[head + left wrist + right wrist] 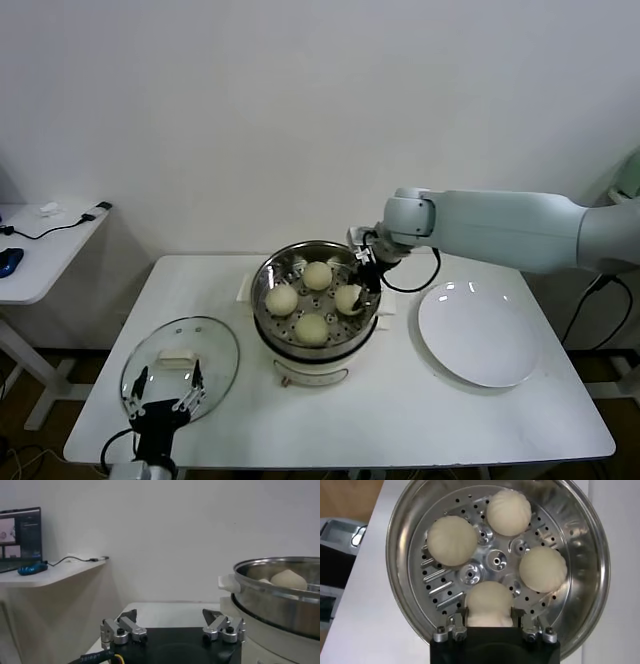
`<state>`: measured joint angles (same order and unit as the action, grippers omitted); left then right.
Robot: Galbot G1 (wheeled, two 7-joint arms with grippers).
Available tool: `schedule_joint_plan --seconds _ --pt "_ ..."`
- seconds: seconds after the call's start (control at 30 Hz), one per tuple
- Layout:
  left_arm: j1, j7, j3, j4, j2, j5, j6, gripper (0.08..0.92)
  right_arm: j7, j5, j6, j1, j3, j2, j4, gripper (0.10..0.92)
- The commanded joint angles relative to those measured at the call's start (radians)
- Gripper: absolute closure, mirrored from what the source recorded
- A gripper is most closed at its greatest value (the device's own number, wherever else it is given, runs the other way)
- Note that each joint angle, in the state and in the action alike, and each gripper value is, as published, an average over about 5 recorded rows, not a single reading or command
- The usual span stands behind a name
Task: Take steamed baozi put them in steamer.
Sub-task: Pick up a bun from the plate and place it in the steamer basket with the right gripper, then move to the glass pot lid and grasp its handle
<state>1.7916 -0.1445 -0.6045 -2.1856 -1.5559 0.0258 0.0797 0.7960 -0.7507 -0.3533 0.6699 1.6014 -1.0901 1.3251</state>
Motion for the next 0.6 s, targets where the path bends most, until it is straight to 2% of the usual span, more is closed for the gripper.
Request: schedule_joint_plan --seconds 0.03,0.27,0.5,0.6 --pt "0.000 0.000 0.000 0.001 0.000 0.001 0.002 0.177 -0.006 0.026 0.007 -0.038 -0.025 -0.007 -0.020 0.398" --pt "0.003 0.000 -0.004 -0.004 -0.002 0.001 0.005 0.177 0.055 0.033 0.045 -0.028 -0.049 0.017 -0.018 0.225" --pt "0.009 -0.006 -0.011 -0.025 -0.001 0.017 0.034 0.177 0.137 -0.017 0.092 0.036 -0.100 0.106 0.030 0.203" --pt "0.010 -0.007 -0.012 -0.033 -0.002 0.023 0.045 0.177 0.078 -0.083 0.095 0.012 -0.183 0.172 0.056 0.203"
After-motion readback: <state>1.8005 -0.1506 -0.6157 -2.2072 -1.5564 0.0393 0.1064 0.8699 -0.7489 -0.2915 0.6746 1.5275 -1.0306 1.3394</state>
